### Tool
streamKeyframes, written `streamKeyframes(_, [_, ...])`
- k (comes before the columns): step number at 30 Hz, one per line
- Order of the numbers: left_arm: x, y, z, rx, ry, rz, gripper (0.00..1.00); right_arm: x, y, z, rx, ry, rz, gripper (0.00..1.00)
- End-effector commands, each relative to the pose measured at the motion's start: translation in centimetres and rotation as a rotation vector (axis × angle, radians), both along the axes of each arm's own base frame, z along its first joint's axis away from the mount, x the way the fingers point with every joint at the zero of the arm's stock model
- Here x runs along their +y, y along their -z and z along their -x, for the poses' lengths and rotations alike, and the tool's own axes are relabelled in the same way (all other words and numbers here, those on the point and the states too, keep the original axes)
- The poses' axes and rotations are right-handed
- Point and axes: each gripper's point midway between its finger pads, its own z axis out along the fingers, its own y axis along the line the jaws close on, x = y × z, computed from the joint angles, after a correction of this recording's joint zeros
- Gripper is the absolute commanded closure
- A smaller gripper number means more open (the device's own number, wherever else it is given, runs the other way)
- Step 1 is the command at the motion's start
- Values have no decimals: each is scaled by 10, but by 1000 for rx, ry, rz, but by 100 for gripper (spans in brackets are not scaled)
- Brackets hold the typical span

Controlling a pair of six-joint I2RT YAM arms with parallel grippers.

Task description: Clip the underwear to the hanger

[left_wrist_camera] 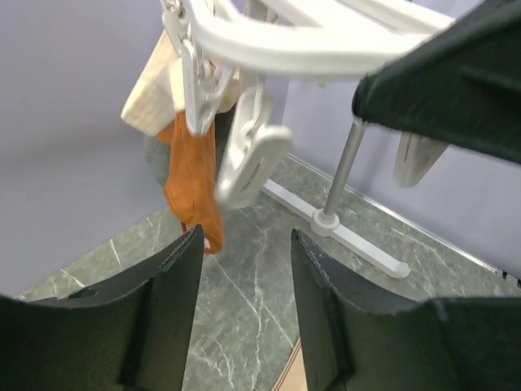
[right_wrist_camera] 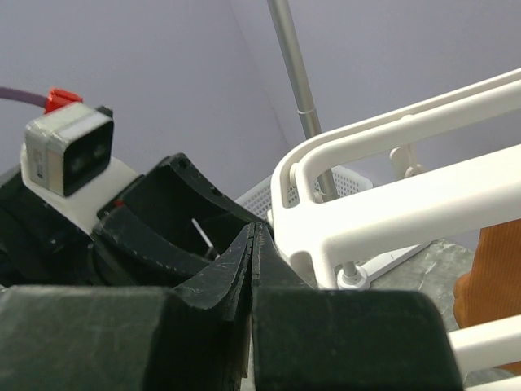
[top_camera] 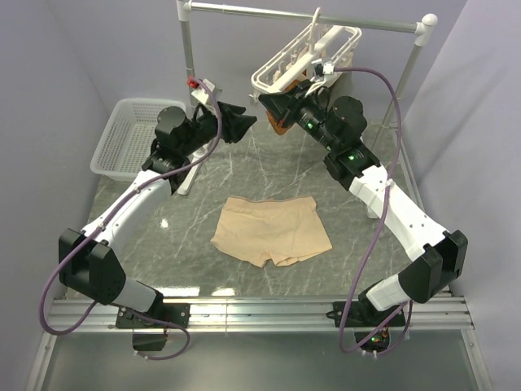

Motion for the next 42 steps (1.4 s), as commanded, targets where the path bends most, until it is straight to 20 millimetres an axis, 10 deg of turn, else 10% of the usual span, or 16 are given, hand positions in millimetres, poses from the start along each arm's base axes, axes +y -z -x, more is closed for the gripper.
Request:
streamKeyframes(1, [-3, -18, 5, -111, 28, 33, 46, -18, -29, 9, -66, 18, -42, 100])
streamKeyframes(27, [-49, -44, -26, -281, 189, 179, 37, -35, -19, 5, -36, 19, 7, 100])
streamKeyframes(42, [-80, -49, -23, -293, 315, 222, 50, -35, -22, 12, -54, -26, 19, 100])
